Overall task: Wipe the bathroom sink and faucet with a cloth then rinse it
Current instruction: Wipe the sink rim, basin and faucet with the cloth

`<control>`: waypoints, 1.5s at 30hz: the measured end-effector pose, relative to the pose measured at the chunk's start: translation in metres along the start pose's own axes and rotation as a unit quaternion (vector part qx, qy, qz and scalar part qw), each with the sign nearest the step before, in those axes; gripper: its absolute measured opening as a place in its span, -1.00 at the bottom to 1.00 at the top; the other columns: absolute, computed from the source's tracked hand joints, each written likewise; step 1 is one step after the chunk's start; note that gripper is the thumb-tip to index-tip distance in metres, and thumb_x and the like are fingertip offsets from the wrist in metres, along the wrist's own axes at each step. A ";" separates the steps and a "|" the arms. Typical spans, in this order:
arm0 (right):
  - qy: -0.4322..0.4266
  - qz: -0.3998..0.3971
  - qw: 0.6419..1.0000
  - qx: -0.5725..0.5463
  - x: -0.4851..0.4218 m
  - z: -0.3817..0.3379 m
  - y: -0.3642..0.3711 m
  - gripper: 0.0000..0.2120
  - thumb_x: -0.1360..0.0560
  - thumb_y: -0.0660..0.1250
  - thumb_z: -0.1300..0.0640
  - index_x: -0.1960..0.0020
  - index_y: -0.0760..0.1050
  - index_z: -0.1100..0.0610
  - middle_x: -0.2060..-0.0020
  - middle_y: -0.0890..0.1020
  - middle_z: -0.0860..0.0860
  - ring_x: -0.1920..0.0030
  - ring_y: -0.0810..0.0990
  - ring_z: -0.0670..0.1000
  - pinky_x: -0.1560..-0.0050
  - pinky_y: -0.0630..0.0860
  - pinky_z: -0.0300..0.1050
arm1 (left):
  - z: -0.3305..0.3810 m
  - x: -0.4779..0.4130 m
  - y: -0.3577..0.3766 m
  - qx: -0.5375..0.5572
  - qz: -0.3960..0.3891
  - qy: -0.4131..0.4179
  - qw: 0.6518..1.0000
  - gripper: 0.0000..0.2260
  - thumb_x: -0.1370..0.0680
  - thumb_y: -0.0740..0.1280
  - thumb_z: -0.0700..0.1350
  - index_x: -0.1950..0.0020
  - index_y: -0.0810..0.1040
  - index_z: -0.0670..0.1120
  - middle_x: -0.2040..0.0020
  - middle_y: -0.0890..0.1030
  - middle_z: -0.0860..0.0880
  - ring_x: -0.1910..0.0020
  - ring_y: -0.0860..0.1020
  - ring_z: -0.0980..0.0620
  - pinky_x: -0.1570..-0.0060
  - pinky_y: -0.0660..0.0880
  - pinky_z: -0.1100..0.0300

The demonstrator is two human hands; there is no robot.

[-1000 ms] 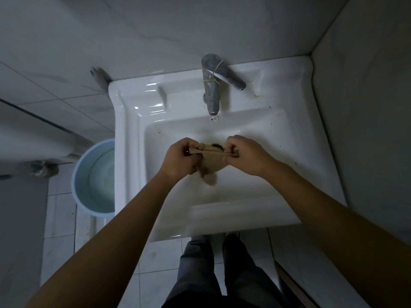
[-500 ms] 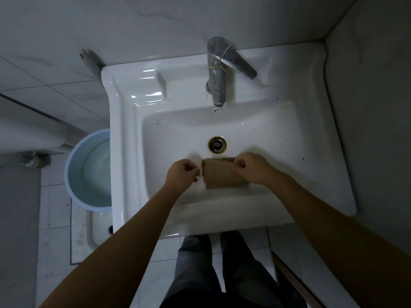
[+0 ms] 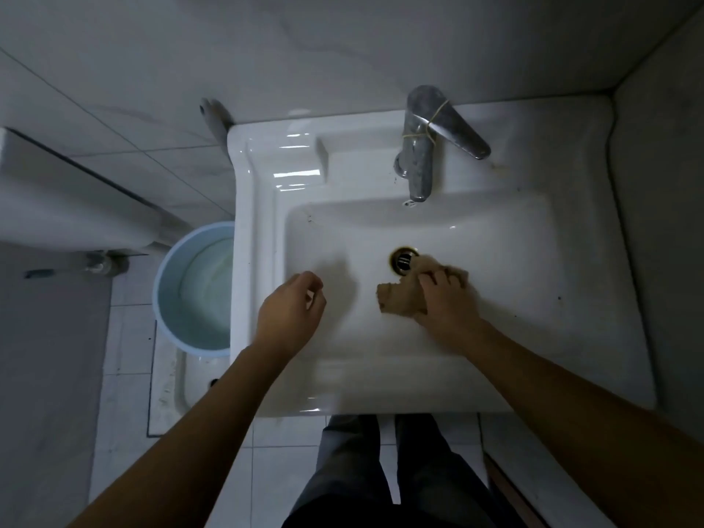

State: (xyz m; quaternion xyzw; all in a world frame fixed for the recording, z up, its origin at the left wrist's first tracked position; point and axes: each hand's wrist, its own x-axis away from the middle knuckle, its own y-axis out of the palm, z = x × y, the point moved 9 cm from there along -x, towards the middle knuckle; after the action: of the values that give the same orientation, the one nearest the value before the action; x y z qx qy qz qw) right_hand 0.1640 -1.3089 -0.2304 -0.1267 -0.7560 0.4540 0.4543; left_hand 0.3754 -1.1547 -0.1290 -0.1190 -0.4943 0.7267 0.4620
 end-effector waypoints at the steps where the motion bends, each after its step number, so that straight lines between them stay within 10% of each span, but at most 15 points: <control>1: 0.013 0.009 1.000 0.007 -0.001 0.001 0.005 -0.31 -0.45 0.41 -0.02 -0.49 0.24 0.12 -0.43 0.34 0.18 -0.35 0.35 0.23 -0.27 0.39 0.10 | -0.002 0.003 -0.006 -0.009 0.018 0.013 1.000 -0.85 -0.60 0.29 -0.08 -0.13 0.58 -0.04 -0.03 0.65 0.02 0.08 0.62 0.01 0.09 0.57 0.11; 6: 0.021 0.097 0.992 -0.074 -0.012 -0.004 -0.005 -0.42 -0.44 0.37 0.22 -0.43 0.32 0.18 -0.28 0.49 0.22 -0.23 0.51 0.24 -0.17 0.45 0.05 | -0.021 0.016 -0.030 -0.047 0.080 0.026 0.995 -0.77 -0.56 0.31 -0.15 -0.21 0.57 -0.10 -0.13 0.63 -0.06 -0.05 0.60 -0.10 0.02 0.55 0.06; 19: 0.101 0.009 0.918 -0.384 0.021 -0.007 0.007 -0.82 -0.48 0.37 0.19 -0.07 0.48 0.12 0.04 0.63 0.11 0.07 0.60 0.12 0.06 0.50 0.01 | -0.032 0.030 -0.034 -0.100 0.137 0.100 0.980 -0.65 -0.48 0.35 -0.23 -0.27 0.54 -0.19 -0.35 0.52 -0.19 -0.30 0.47 -0.16 -0.20 0.38 0.04; 30: 0.017 0.013 0.974 -0.227 0.027 -0.038 0.002 -0.66 -0.52 0.35 0.06 -0.26 0.50 0.13 -0.11 0.61 0.11 -0.06 0.60 0.14 0.01 0.51 -0.03 | -0.037 0.036 -0.023 -0.114 0.115 0.116 0.980 -0.62 -0.53 0.33 -0.16 -0.33 0.53 -0.20 -0.46 0.43 -0.23 -0.46 0.38 -0.20 -0.46 0.30 -0.07; 38: -0.037 0.331 0.912 -0.239 -0.003 -0.080 -0.145 -0.54 -0.55 0.30 0.14 -0.44 0.38 0.04 -0.34 0.49 0.11 -0.25 0.54 0.11 -0.19 0.49 -0.08 | -0.039 0.033 -0.025 -0.100 0.131 0.103 0.981 -0.57 -0.50 0.36 -0.17 -0.36 0.50 -0.22 -0.50 0.37 -0.24 -0.50 0.33 -0.22 -0.48 0.29 -0.12; 45: 0.016 0.375 0.920 -0.115 -0.083 -0.102 -0.162 -0.61 -0.53 0.29 0.14 -0.35 0.43 0.09 -0.32 0.42 0.20 -0.27 0.47 0.21 -0.14 0.59 0.04 | -0.039 0.031 -0.027 -0.090 0.160 0.112 0.977 -0.59 -0.44 0.42 -0.21 -0.28 0.55 -0.25 -0.46 0.41 -0.26 -0.45 0.38 -0.25 -0.45 0.28 -0.07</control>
State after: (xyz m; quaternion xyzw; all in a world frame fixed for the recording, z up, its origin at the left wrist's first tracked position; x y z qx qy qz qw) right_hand 0.3276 -1.3900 -0.1302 -0.4598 -0.6922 0.4993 0.2452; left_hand 0.3978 -1.1041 -0.1165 -0.3183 -0.4768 0.7260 0.3798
